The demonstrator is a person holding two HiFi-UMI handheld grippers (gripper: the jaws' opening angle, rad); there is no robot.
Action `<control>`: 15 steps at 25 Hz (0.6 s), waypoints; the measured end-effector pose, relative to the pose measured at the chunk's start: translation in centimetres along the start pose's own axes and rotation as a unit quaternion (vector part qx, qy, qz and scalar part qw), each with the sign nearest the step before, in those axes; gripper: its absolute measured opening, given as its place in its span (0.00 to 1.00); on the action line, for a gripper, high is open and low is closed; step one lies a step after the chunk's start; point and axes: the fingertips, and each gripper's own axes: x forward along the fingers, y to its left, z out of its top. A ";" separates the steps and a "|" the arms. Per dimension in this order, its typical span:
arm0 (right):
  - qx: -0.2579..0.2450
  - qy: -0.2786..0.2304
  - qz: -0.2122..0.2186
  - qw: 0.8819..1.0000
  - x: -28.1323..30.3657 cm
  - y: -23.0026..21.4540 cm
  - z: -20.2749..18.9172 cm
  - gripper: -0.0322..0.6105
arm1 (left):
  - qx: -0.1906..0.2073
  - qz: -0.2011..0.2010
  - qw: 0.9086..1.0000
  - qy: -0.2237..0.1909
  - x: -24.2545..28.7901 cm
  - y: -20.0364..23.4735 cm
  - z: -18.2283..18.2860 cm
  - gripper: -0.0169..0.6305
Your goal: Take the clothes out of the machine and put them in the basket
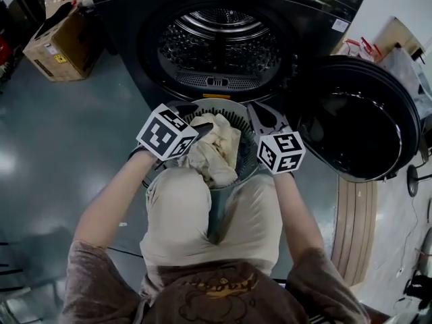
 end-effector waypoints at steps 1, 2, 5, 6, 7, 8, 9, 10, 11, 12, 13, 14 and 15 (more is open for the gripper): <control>0.000 0.003 0.000 1.000 0.2 -0.1 -0.3 0.05 | -0.002 0.000 1.000 -0.003 0.4 0.3 -0.2 0.42; 0.001 0.007 -0.001 1.000 0.3 -0.3 -0.7 0.05 | -0.005 0.002 1.000 -0.008 0.9 0.7 -0.5 0.42; 0.009 0.026 -0.001 1.000 0.8 -0.2 -1.7 0.05 | -0.022 0.000 0.999 -0.028 2.1 2.0 -0.8 0.41; 0.013 0.032 -0.002 0.999 1.0 -0.1 -1.7 0.05 | -0.025 -0.003 0.999 -0.037 2.3 2.3 -0.5 0.41; 0.018 0.038 -0.005 0.999 1.2 -0.1 -1.4 0.05 | -0.023 -0.006 0.999 -0.048 2.3 2.6 -0.1 0.40; 0.024 0.045 -0.007 0.999 1.4 0.1 -0.8 0.05 | -0.019 -0.006 0.998 -0.061 2.1 2.9 0.5 0.38; 0.032 0.051 -0.009 0.998 1.5 0.4 -0.1 0.05 | -0.016 -0.006 0.997 -0.073 1.6 3.2 1.3 0.37; 0.041 0.057 -0.010 0.997 1.6 0.9 0.9 0.05 | -0.018 -0.008 0.996 -0.084 0.8 3.4 2.1 0.34; 0.049 0.063 -0.009 0.997 1.5 1.4 2.2 0.05 | -0.022 -0.012 0.995 -0.092 -0.2 3.6 3.1 0.29; 0.054 0.069 -0.008 0.996 1.3 2.1 3.8 0.05 | -0.028 -0.018 0.995 -0.097 -1.5 3.6 4.1 0.28; 0.056 0.075 -0.004 0.996 0.9 2.8 5.6 0.05 | -0.036 -0.028 0.994 -0.101 -3.0 3.5 5.2 0.26; 0.057 0.081 0.001 0.995 0.3 3.6 7.6 0.05 | -0.048 -0.039 0.993 -0.102 -4.6 3.4 6.4 0.26; 0.059 0.085 0.006 0.995 -0.2 4.5 9.8 0.05 | -0.059 -0.050 0.992 -0.101 -6.5 3.3 7.6 0.26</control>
